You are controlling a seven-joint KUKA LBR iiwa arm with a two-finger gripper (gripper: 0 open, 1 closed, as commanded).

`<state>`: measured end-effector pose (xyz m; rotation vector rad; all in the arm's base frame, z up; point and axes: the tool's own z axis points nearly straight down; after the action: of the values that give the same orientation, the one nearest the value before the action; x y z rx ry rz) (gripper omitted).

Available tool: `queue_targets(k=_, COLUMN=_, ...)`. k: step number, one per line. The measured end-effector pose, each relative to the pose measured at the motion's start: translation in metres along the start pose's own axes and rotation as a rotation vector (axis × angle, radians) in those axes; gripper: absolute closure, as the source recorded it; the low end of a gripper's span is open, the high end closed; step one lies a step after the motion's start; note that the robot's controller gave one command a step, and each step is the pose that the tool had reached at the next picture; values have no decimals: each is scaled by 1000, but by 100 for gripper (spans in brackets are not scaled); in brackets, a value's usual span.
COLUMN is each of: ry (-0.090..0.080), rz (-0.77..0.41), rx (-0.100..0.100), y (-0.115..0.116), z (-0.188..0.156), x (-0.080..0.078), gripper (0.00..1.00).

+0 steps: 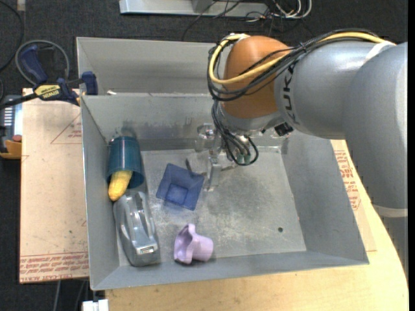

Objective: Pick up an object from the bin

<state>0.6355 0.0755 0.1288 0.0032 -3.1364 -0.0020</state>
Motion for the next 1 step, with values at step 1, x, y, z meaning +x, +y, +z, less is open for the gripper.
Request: queue_targets(k=1, ry=-7, rz=2, rx=0, y=0, z=-4, x=-2, gripper=0)
